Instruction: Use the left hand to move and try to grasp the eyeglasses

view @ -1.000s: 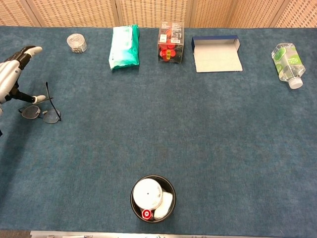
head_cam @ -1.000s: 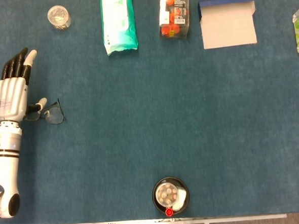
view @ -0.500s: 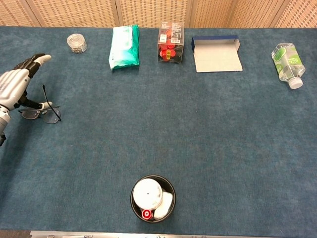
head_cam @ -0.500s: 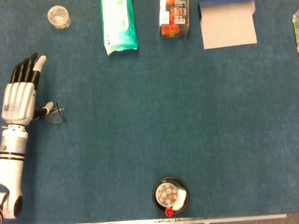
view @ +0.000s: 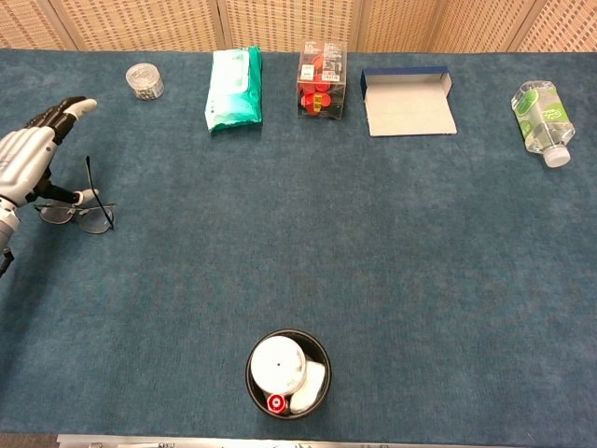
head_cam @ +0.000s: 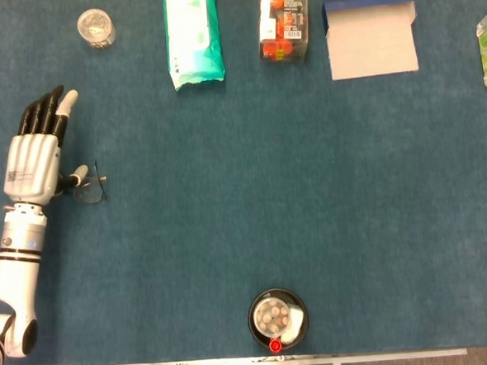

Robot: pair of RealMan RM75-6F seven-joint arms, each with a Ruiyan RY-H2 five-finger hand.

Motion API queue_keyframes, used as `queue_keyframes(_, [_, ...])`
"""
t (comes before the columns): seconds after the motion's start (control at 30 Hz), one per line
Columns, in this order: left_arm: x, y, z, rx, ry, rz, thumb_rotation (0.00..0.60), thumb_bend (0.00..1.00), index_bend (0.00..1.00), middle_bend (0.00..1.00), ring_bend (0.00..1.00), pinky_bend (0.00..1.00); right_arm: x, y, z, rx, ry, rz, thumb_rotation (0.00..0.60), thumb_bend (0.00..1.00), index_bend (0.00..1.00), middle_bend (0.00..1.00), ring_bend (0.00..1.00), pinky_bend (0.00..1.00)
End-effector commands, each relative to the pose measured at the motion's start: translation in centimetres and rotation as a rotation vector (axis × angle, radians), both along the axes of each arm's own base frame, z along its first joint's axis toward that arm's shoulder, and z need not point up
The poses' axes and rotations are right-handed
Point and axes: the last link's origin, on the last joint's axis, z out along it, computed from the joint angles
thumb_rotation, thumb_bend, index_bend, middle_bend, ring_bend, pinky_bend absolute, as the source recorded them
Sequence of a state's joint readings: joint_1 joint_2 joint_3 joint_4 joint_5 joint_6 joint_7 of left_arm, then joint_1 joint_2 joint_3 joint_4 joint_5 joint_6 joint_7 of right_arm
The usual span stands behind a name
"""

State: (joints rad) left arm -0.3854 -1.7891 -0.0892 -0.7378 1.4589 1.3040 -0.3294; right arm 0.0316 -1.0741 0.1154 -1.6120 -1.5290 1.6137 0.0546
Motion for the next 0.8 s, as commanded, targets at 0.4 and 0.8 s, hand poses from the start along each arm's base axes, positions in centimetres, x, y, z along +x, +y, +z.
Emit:
queue_keyframes(0.4, [4.2,-2.7,6.4,0.064,0.046,-0.075,0.6,0.14,0.0,0.0,0.0,0.07,0.2,0.2,-0.1,0.004,-0.001,0.008,0.6,0.65,0.44,0.44,0.41,0.55])
queue_keyframes(0.8, [8.2,-5.1,8.2,0.062,0.067,-0.144,0.6,0.14,0.0,0.0,0.0,0.07,0.4,0.4,-0.1,0.005,-0.003,0.019,0.6,0.65,0.44,0.44,0.41,0.55])
